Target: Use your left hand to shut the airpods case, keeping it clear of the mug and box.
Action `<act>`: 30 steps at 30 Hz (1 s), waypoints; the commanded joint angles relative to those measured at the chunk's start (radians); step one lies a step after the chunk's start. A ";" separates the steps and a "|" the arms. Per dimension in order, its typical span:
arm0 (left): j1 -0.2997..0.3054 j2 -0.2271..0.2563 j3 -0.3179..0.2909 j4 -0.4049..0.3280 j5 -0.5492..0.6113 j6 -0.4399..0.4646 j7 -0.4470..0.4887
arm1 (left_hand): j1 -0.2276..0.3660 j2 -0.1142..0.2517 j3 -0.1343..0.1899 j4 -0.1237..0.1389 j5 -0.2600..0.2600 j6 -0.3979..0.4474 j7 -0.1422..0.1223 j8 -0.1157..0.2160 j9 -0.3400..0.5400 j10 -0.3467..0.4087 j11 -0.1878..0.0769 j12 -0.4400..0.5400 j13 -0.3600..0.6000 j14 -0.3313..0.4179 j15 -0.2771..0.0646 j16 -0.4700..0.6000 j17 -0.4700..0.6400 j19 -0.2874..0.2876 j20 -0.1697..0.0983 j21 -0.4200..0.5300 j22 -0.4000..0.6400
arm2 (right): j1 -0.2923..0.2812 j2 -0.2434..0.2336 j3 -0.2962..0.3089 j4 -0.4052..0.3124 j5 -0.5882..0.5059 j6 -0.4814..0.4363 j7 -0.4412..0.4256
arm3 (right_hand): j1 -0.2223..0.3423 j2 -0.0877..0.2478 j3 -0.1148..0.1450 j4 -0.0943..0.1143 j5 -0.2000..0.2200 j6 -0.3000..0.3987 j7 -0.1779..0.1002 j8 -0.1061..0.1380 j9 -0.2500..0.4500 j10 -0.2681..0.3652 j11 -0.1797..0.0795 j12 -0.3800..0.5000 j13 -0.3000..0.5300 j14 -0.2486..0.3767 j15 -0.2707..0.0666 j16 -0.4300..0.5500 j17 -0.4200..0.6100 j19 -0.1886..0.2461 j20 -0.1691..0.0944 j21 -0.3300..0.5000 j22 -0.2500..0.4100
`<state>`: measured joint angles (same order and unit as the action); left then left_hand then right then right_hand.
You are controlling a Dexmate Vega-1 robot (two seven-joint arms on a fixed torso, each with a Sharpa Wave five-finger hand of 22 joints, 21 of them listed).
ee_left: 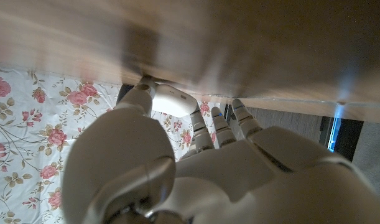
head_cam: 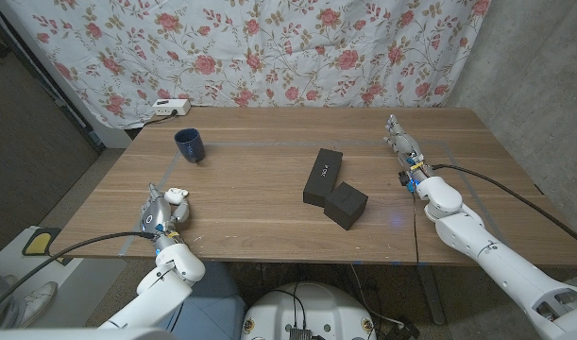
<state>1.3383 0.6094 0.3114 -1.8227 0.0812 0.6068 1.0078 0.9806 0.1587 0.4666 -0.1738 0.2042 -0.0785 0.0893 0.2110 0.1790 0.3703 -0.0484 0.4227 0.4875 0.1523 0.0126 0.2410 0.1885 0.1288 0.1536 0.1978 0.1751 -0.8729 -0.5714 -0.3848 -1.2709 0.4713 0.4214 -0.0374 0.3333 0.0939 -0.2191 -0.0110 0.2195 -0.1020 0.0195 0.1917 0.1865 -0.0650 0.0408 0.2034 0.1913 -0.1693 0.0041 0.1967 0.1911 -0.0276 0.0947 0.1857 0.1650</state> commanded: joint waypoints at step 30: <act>0.026 -0.014 -0.007 -0.027 0.111 -0.144 0.080 | 0.040 -0.007 -0.014 0.009 0.005 -0.064 0.049 -0.025 0.005 0.117 -0.108 0.021 0.042 0.031 -0.025 0.001 0.005 0.032 -0.007 0.011 0.003 | -0.027 -0.019 0.014 -0.055 -0.003 -0.008 -0.018 | 0.006 0.005 0.004 -0.001 -0.005 -0.006 -0.005 0.002 0.002 -0.001 -0.011 -0.002 0.001 -0.053 -0.007 0.003 0.002 0.003 0.000 0.003 0.005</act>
<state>1.3663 0.6015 0.2992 -1.8437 0.1565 0.4918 1.0778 1.0205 0.1453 0.4572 -0.1653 0.2120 -0.1294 0.1322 0.1875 0.1790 0.3773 -0.0414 0.4403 0.5249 0.1773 -0.0017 0.2410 0.1884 0.1558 0.1484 0.2047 0.1749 -0.8927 -0.5860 -0.3741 -1.3130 0.4699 0.4147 -0.0533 0.3332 0.0939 -0.2191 -0.0109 0.2118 -0.1019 0.0196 0.1917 0.1865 -0.0650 0.0333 0.2034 0.1913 -0.1693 0.0042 0.1967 0.1911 -0.0275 0.0946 0.1857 0.1650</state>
